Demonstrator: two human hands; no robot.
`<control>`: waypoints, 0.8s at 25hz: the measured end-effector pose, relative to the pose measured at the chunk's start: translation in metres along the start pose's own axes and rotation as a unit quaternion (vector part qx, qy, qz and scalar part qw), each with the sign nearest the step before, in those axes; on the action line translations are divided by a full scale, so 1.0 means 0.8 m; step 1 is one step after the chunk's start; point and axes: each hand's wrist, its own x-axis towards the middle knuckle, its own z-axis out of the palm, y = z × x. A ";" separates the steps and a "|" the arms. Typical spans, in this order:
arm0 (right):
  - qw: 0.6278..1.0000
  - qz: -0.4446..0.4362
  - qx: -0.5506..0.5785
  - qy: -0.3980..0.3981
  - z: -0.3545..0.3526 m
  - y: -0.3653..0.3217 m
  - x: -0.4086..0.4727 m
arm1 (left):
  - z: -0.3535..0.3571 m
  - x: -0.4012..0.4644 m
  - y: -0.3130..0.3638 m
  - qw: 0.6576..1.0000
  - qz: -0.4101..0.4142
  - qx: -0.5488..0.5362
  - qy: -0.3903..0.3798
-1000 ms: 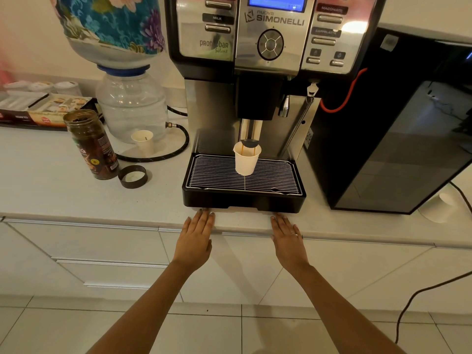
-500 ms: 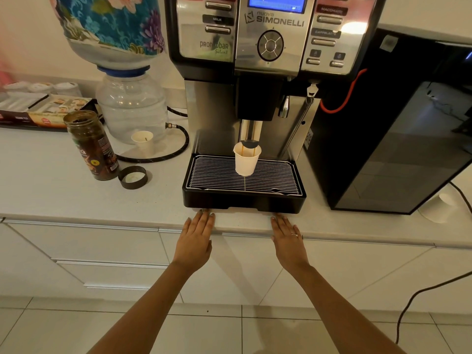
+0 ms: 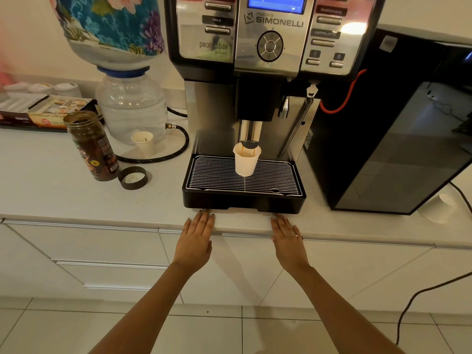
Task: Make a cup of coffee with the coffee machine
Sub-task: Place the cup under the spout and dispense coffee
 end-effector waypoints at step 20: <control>1.000 0.002 0.000 -0.004 -0.001 0.000 -0.002 | 0.003 0.000 0.000 1.000 -0.007 0.006 -0.004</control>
